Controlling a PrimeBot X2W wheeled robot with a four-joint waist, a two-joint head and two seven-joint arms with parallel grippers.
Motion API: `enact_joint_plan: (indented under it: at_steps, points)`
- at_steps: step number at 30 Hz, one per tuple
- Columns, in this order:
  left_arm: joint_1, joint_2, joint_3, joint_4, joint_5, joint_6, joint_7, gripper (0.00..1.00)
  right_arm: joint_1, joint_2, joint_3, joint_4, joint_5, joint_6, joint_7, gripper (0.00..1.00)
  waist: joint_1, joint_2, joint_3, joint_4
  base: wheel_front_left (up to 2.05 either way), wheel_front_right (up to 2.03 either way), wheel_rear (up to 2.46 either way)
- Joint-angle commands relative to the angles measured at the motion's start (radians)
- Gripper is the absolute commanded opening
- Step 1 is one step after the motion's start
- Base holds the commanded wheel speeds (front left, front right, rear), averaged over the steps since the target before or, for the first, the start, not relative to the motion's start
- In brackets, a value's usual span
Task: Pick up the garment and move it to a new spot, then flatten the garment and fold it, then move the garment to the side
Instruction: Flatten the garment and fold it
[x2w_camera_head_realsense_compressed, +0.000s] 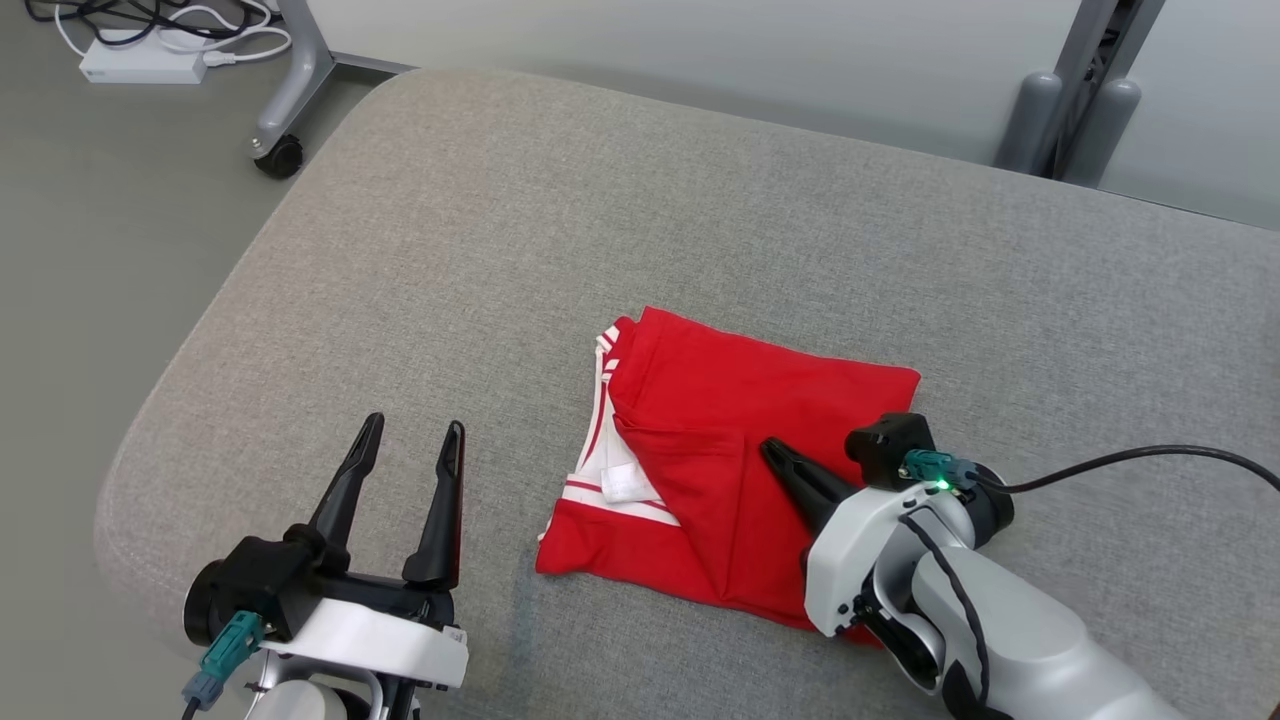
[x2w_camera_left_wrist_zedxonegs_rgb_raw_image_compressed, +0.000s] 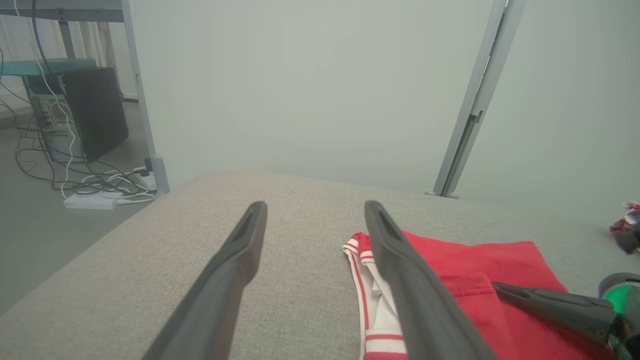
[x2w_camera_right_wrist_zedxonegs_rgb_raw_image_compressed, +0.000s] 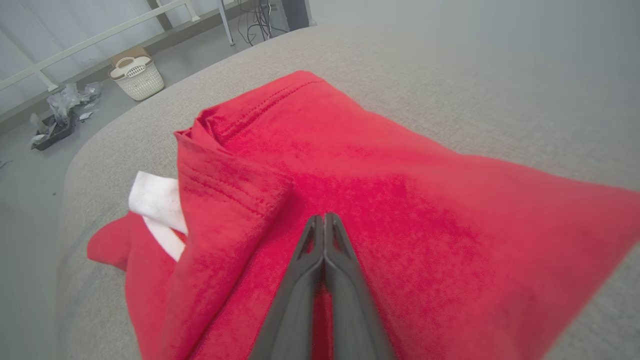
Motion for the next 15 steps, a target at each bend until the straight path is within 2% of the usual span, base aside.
enact_joint_plan:
  at_steps: [1,7,15]
  points:
    - [-0.012,0.003,0.002,0.001,-0.001,-0.004,-0.004,1.00,-0.007,0.005,0.005,0.009,0.009,0.000,-0.002,0.00,0.0000,0.0000,0.002,0.006,0.00,0.00,0.00]
    - [-0.019,0.003,-0.004,0.003,-0.006,-0.003,-0.004,1.00,-0.010,0.025,0.039,0.010,0.051,0.000,-0.002,0.00,0.0000,0.0000,0.008,0.025,0.00,0.00,0.00]
    - [-0.024,0.003,-0.006,0.005,-0.009,-0.004,-0.004,1.00,-0.001,0.029,0.124,-0.077,0.159,0.000,-0.001,0.00,0.0000,0.0000,0.011,0.052,0.00,0.00,0.00]
